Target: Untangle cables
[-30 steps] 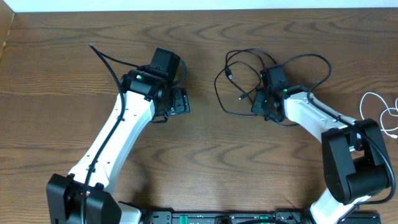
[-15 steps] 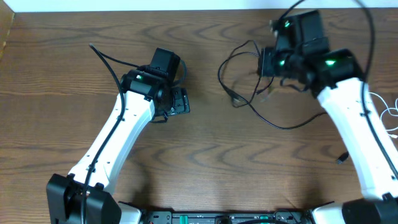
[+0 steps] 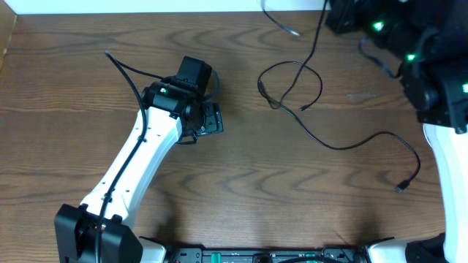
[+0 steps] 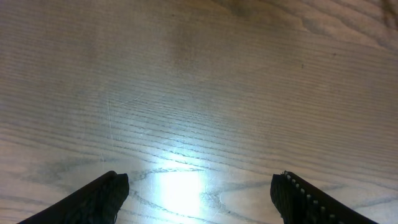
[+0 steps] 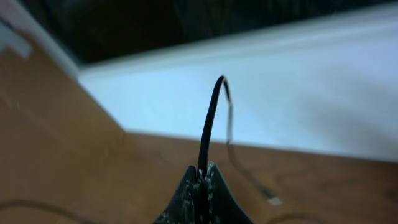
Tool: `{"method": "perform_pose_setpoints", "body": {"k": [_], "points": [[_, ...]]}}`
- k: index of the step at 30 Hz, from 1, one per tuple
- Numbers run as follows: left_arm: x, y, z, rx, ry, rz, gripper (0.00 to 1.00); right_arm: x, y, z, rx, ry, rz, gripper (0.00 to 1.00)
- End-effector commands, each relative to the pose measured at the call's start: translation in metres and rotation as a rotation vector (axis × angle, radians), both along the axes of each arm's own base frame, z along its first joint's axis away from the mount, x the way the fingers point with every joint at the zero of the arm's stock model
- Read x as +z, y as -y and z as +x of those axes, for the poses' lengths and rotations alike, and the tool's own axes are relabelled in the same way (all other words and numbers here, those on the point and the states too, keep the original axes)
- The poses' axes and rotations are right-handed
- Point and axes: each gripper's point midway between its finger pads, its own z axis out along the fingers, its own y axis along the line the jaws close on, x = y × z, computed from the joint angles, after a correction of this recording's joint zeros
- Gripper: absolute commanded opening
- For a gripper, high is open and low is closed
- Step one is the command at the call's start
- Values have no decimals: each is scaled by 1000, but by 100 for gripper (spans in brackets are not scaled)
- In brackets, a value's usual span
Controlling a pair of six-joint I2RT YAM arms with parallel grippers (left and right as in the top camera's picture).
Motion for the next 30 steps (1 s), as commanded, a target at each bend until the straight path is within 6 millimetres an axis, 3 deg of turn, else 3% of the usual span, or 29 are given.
{"method": "perform_pose_setpoints", "body": {"k": [1, 6, 10, 13, 16, 24, 28, 30], "points": [[-3, -3, -1, 7, -8, 15, 79, 31, 18, -1, -60, 74, 64, 1], [-3, -3, -1, 7, -8, 15, 79, 44, 51, 12, -199, 93, 146, 1], [-3, -3, 0, 7, -6, 14, 79, 42, 44, 8, -144, 48, 213, 1], [-3, -3, 0, 7, -5, 14, 79, 27, 45, 8, -158, -11, 196, 1], [-3, -3, 0, 7, -6, 14, 79, 1, 69, 12, -308, -87, 139, 1], [-3, -3, 0, 6, -7, 14, 79, -9, 131, 17, -577, -47, -98, 1], [-3, -3, -1, 6, -9, 15, 79, -22, 190, 10, -765, -91, -250, 1], [-3, -3, -1, 6, -9, 15, 79, -26, 210, 9, -804, -105, -282, 1]]}}
